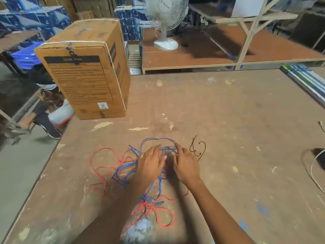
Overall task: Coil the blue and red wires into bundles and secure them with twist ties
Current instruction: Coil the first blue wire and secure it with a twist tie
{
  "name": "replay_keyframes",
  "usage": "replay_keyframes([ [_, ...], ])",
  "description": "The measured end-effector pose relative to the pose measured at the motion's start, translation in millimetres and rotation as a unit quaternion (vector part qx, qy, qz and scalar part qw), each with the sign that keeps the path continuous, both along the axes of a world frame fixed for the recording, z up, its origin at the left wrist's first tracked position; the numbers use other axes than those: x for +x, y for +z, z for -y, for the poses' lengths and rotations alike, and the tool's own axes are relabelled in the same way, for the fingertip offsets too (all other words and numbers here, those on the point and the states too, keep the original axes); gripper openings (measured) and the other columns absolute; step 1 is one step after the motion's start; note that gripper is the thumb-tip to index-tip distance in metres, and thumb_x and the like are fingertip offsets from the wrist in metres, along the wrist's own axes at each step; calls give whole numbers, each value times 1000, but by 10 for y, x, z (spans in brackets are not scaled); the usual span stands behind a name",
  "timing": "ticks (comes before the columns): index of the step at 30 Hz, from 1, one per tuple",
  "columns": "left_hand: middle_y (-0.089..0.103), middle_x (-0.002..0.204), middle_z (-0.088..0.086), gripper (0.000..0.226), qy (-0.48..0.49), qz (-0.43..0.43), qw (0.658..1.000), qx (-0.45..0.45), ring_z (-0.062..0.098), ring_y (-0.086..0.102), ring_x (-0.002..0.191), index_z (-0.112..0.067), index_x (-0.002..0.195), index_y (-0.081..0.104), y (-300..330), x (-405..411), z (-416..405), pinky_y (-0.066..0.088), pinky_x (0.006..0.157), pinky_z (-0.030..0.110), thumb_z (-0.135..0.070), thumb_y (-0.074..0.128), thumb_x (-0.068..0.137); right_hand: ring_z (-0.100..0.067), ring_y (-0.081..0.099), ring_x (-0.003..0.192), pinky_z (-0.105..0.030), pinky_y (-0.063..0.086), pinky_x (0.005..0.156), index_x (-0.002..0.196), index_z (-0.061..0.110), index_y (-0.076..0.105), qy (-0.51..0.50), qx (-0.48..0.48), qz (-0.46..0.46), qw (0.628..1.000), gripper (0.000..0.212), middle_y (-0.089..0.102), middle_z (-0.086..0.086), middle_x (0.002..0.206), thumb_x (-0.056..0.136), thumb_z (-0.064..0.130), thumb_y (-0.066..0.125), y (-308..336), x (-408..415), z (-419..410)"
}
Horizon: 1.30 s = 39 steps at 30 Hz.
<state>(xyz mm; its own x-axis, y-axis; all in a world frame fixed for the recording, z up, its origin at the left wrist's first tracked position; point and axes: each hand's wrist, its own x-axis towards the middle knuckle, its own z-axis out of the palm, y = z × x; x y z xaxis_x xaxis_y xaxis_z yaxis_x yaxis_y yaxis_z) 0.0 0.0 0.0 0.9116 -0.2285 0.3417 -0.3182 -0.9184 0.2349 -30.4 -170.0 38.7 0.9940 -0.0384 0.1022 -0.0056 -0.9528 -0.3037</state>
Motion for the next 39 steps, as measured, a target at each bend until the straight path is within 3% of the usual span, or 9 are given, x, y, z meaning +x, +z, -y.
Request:
replay_keyframes([
  [6, 74, 120, 2, 53, -6, -58, 998, -30, 27, 71, 110, -19, 126, 71, -77, -15, -85, 53, 96, 44, -52, 33, 108, -38, 67, 119, -44, 51, 87, 128, 20, 63, -22, 97, -50, 994, 29, 71, -8, 131, 113, 30, 41, -113, -78, -63],
  [13, 46, 154, 7, 55, 165, -36, 981, -100, 28, 47, 139, -25, 145, 55, -70, 114, -184, 38, 109, 53, -42, 67, 94, -45, 62, 116, -50, 52, 95, 160, 17, 46, -33, 35, -46, 998, 60, 60, -22, 131, 101, 18, 57, -156, 23, -18],
  [16, 53, 140, 15, 69, 205, -89, 968, -114, 37, 51, 129, -15, 149, 50, -67, 252, -245, 41, 106, 53, -39, 75, 89, -43, 59, 112, -49, 52, 94, 132, 8, 67, -47, 5, -8, 999, 39, 58, -20, 123, 98, 26, 61, -193, 107, -13],
  [19, 67, 116, 12, 48, 177, -83, 981, -21, 35, 61, 112, -13, 134, 61, -55, 339, -301, 45, 93, 51, -33, 74, 91, -41, 65, 107, -47, 51, 89, 120, 9, 72, -17, -39, -17, 999, 30, 63, -15, 119, 99, 29, 62, -212, 259, -66],
  [22, 70, 99, 1, 15, 134, -53, 988, 51, 28, 67, 98, -24, 110, 68, -52, 393, -299, 37, 83, 46, -23, 62, 96, -40, 66, 121, -46, 48, 99, 145, 15, 60, 21, -7, -59, 998, 44, 65, -14, 133, 103, 29, 57, -142, 388, -153],
  [28, 71, 115, 1, 24, 55, -57, 988, -133, 28, 68, 110, -27, 120, 69, 173, 462, -210, 36, 99, 50, -21, 55, 102, -30, 66, 125, -46, 41, 107, 172, 33, 9, 70, 97, -36, 992, 92, 70, -12, 130, 95, 10, 54, -21, 485, -258],
  [30, 69, 117, 0, 23, 19, -56, 988, -144, 27, 65, 114, -28, 120, 67, 338, 454, -167, 36, 94, 48, -22, 54, 102, -26, 68, 124, -48, 47, 106, 169, 44, 10, 109, 136, -21, 984, 96, 73, -9, 125, 93, 7, 55, 18, 523, -235],
  [36, 70, 110, -1, 22, -106, -58, 954, -274, 15, 67, 102, -25, 117, 75, 837, 458, -129, 51, 96, 45, -23, 63, 98, -40, 68, 106, -45, 48, 77, 133, 23, 55, 102, 117, 107, 982, 24, 72, -10, 115, 110, 27, 54, 313, 613, -165],
  [39, 65, 113, 0, 31, -127, -26, 937, -325, 12, 65, 98, -20, 121, 75, 994, 370, -158, 56, 89, 40, -16, 78, 91, -40, 62, 101, -47, 50, 79, 119, 16, 70, 70, 48, 167, 982, 20, 62, -11, 108, 108, 29, 60, 495, 643, -72],
])
